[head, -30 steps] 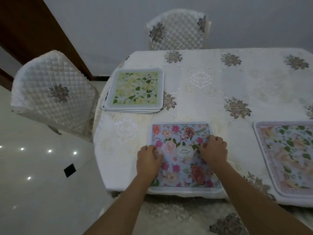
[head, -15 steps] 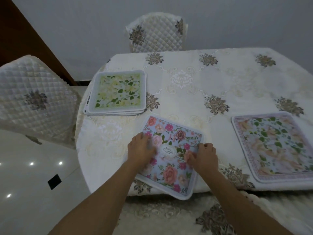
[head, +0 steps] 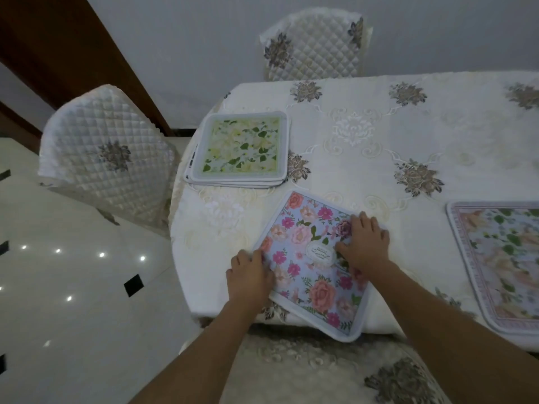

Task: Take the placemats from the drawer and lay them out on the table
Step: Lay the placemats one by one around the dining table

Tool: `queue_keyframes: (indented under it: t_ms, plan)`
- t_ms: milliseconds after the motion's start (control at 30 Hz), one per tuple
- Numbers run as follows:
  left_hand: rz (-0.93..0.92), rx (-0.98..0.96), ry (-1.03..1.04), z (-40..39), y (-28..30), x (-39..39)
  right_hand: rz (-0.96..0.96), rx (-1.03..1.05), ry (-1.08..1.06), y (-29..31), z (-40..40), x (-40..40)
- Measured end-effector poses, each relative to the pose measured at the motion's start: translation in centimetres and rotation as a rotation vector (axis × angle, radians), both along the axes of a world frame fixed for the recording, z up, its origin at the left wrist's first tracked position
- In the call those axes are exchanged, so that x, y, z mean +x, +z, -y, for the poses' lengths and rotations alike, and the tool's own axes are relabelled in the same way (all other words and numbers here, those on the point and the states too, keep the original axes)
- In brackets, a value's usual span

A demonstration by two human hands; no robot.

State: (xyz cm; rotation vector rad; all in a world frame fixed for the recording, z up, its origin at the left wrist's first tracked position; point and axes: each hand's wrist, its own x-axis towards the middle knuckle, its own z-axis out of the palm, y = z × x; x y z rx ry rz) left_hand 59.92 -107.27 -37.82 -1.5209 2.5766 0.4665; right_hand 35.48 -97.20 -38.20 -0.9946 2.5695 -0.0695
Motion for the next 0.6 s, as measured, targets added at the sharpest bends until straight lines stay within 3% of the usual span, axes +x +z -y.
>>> queue_keyframes:
  t_ms: [267, 500, 600]
  plan:
    - [-0.080, 0.008, -0.054, 2.5, 1.5, -1.1, -0.016, -0.011, 0.023, -0.4, -1.1, -1.1]
    - [-0.192, -0.189, -0.345, 7.0, 2.5, -4.8, -0.152, -0.033, -0.121, 0.4, -2.5, -1.8]
    - [-0.212, -0.237, -0.478, 7.9, 3.6, -8.4, -0.042, -0.080, -0.241, 0.5, -3.7, -1.9]
